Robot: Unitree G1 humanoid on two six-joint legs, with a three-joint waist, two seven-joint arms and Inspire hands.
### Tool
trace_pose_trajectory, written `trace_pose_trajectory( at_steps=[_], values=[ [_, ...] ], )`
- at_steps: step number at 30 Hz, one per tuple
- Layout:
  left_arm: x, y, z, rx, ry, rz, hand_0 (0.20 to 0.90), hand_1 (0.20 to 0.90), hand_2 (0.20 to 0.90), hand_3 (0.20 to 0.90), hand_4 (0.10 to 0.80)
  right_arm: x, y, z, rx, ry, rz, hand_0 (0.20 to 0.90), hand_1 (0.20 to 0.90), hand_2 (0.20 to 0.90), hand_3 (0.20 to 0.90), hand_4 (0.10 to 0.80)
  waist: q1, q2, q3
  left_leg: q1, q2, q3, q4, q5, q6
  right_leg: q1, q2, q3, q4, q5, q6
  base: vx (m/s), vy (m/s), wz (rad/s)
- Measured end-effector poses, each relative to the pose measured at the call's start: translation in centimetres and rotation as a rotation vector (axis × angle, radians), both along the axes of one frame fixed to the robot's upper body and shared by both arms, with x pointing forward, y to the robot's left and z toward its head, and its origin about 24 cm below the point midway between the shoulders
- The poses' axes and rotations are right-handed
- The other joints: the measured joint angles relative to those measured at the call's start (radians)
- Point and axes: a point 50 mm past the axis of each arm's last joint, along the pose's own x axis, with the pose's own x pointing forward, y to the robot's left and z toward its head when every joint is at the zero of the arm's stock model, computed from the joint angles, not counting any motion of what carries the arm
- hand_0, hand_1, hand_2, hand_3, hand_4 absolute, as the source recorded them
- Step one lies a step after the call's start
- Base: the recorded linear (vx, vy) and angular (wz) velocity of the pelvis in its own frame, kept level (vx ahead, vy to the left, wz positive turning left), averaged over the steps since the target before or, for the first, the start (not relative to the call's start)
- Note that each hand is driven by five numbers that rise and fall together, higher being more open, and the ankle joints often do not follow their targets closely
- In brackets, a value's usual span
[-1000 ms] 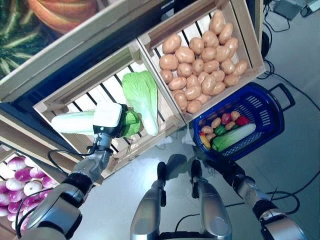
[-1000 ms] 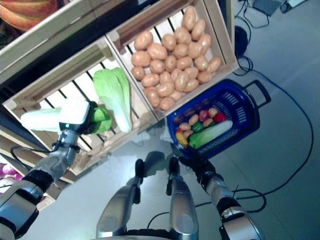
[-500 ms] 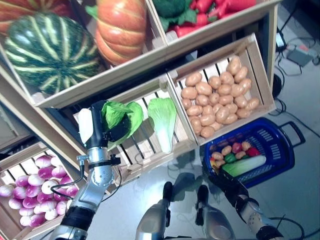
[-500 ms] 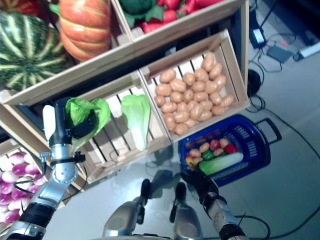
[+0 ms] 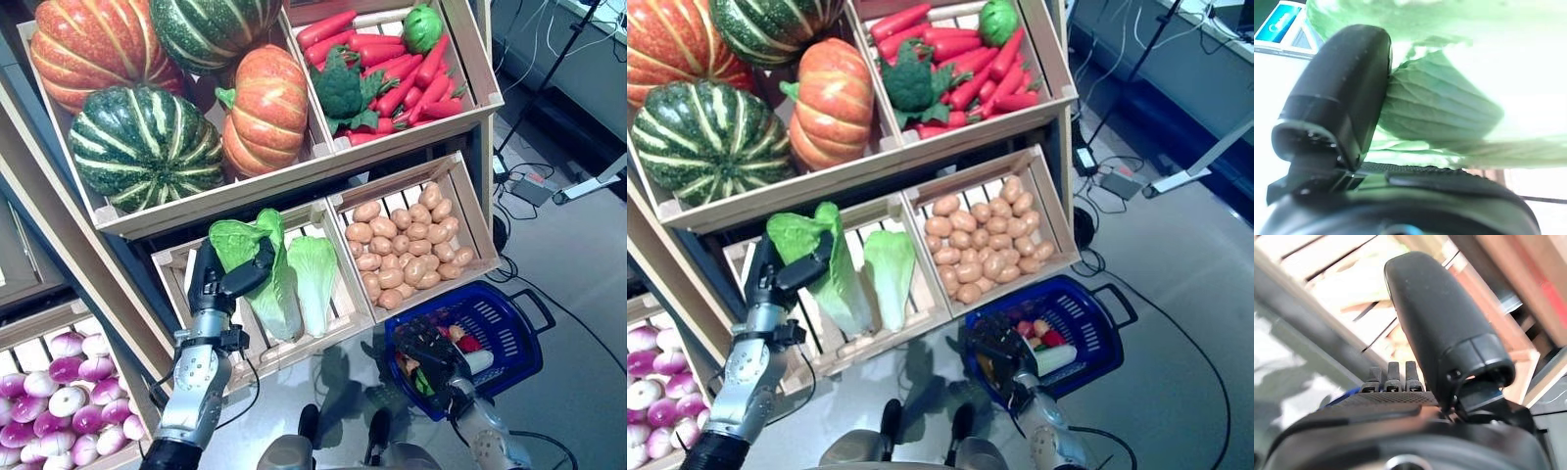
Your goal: Put vegetables into the basket
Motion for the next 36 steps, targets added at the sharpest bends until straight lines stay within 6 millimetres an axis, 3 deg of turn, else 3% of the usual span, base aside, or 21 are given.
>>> trace_pose_trajectory(
  at_steps=[4, 14, 20, 28, 36],
  values=[
    [0.0, -0.3, -0.6, -0.057, 0.054, -0.047, 0.300, 0.300, 0.300, 0.300, 0.400, 1.4, 1.1, 3.4, 0.042, -0.192, 0.105, 0.900, 0.900, 0.900, 0.900, 0.800, -0.025, 0.001, -0.004, 0.014, 0.001, 0.003, 0.000, -0.001, 0.002, 0.012, 0.001, 0.005, 0.000, 0.002, 0.000, 0.034, -0.010, -0.04],
    [0.0, -2.5, -1.6, -0.278, 0.132, -0.224, 0.300, 0.300, 0.300, 0.300, 0.400, 2.4, 2.6, 7.3, 0.017, -0.379, 0.493, 0.900, 0.900, 0.900, 0.900, 0.800, -0.025, 0.011, -0.044, 0.022, 0.000, 0.008, 0.000, -0.003, 0.005, 0.017, 0.001, 0.018, 0.000, 0.005, 0.002, 0.007, -0.004, -0.01],
    [-0.1, -4.0, -1.8, -0.318, 0.147, -0.329, 0.300, 0.300, 0.300, 0.300, 0.400, 2.5, 3.9, 7.4, 0.025, -0.359, 0.662, 0.900, 0.900, 0.900, 0.900, 0.800, -0.022, 0.010, -0.061, 0.027, 0.000, 0.008, -0.001, -0.003, 0.005, 0.022, 0.001, 0.018, 0.000, 0.005, 0.002, 0.000, 0.000, 0.00],
    [-0.3, -4.1, -1.7, -0.359, 0.135, -0.431, 0.300, 0.300, 0.300, 0.300, 0.400, 2.4, 3.6, 7.2, 0.011, -0.315, 0.696, 0.900, 0.900, 0.900, 0.900, 0.800, -0.014, 0.007, -0.080, 0.023, 0.000, 0.012, -0.001, -0.004, 0.006, 0.017, 0.000, 0.021, 0.000, 0.006, 0.003, 0.000, 0.000, 0.00],
    [-0.7, -5.5, -0.2, -0.368, 0.063, -0.584, 0.300, 0.300, 0.300, 0.300, 0.400, 1.9, 3.7, 6.5, -0.001, -0.243, 0.756, 0.900, 0.900, 0.900, 0.900, 0.800, -0.014, 0.003, -0.101, 0.023, -0.001, 0.021, -0.001, -0.007, 0.010, 0.013, -0.001, 0.027, 0.000, 0.006, 0.004, -0.006, 0.003, -0.03]
  ],
)
